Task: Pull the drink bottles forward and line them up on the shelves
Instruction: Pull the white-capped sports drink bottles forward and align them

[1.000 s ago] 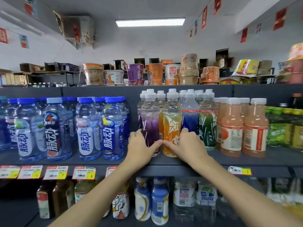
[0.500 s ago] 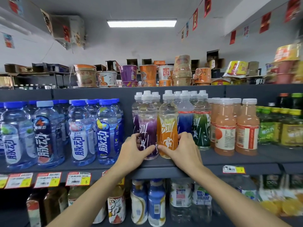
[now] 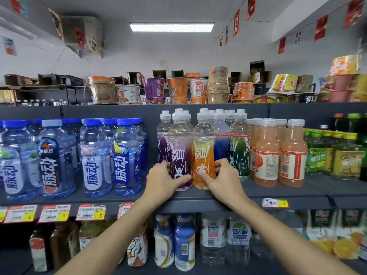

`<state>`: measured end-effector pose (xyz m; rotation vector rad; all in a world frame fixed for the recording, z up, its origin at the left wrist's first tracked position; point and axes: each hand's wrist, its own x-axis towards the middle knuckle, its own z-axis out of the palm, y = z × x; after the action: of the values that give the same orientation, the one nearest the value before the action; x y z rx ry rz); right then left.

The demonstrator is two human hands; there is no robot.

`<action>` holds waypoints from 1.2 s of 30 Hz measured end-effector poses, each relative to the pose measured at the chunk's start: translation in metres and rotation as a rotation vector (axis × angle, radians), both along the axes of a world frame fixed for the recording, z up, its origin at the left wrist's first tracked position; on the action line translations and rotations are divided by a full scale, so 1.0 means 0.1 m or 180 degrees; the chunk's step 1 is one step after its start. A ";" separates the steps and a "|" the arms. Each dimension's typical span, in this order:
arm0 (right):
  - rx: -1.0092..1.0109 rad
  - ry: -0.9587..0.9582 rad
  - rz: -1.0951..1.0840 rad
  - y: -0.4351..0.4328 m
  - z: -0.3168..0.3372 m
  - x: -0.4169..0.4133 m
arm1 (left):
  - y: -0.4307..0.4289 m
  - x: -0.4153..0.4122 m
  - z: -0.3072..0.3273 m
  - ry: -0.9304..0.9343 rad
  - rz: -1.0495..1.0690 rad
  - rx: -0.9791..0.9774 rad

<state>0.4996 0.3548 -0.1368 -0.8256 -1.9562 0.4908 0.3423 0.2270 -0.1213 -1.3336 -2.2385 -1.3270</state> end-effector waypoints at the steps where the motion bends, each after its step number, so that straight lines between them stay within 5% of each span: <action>1: 0.0006 0.0000 0.0011 0.02 0.00 0.03 | 0.01 0.02 0.00 -0.0023 -0.0013 0.0007; 29: 0.0407 -0.0341 -0.0485 0.31 -0.05 0.82 | 0.48 0.77 -0.10 0.0130 -0.0178 0.0282; 36: 0.1256 0.0332 -0.0503 0.08 0.01 0.76 | 0.42 0.69 -0.09 0.0012 -0.0484 0.0276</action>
<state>0.5755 0.3628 -0.1359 -0.6778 -1.7936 0.0476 0.4114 0.2688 -0.1300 -1.4988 -2.0871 -1.4521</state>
